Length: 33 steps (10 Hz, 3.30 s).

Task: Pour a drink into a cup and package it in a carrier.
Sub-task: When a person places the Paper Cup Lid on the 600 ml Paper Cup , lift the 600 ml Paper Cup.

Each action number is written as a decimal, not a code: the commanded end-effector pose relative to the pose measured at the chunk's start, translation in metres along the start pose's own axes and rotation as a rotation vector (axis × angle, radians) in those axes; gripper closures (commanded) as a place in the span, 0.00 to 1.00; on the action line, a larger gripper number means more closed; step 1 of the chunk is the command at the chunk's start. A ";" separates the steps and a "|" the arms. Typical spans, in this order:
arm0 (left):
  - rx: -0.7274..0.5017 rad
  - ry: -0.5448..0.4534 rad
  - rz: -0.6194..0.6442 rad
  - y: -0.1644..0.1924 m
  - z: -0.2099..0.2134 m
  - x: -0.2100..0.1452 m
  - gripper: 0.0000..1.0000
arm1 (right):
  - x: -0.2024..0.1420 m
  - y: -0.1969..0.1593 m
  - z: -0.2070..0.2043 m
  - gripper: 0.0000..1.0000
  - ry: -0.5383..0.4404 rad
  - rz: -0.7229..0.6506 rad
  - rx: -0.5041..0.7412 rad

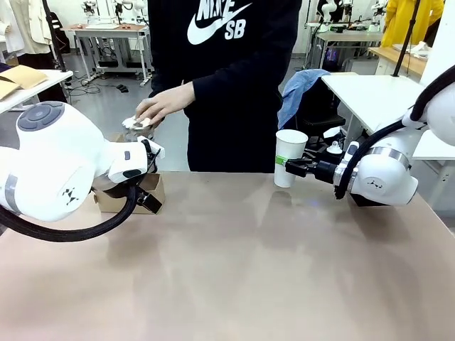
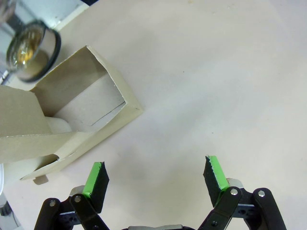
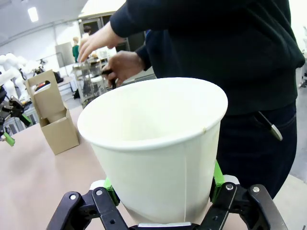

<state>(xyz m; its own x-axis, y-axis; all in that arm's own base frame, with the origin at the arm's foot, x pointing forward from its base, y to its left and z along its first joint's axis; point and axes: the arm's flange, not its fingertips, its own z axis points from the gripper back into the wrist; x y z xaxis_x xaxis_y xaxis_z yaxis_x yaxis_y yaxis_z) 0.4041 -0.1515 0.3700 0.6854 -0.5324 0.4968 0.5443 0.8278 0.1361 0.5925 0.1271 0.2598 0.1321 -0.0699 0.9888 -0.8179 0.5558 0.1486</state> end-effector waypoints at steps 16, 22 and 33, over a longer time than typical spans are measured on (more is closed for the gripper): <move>-0.001 -0.001 -0.001 0.000 0.001 0.000 0.00 | 0.003 0.001 -0.002 0.19 -0.010 -0.003 0.003; -0.001 -0.001 -0.001 0.000 0.001 0.000 0.00 | 0.003 0.001 -0.002 0.19 -0.010 -0.003 0.003; -0.001 -0.001 -0.001 0.000 0.001 0.000 0.00 | 0.003 0.001 -0.002 0.19 -0.010 -0.003 0.003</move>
<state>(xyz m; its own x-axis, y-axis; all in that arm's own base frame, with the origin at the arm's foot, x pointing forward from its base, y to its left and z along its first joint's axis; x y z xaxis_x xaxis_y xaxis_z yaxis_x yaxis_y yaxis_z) 0.4041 -0.1515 0.3700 0.6854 -0.5324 0.4968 0.5443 0.8278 0.1361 0.5924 0.1268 0.2593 0.1330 -0.0695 0.9887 -0.8176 0.5561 0.1491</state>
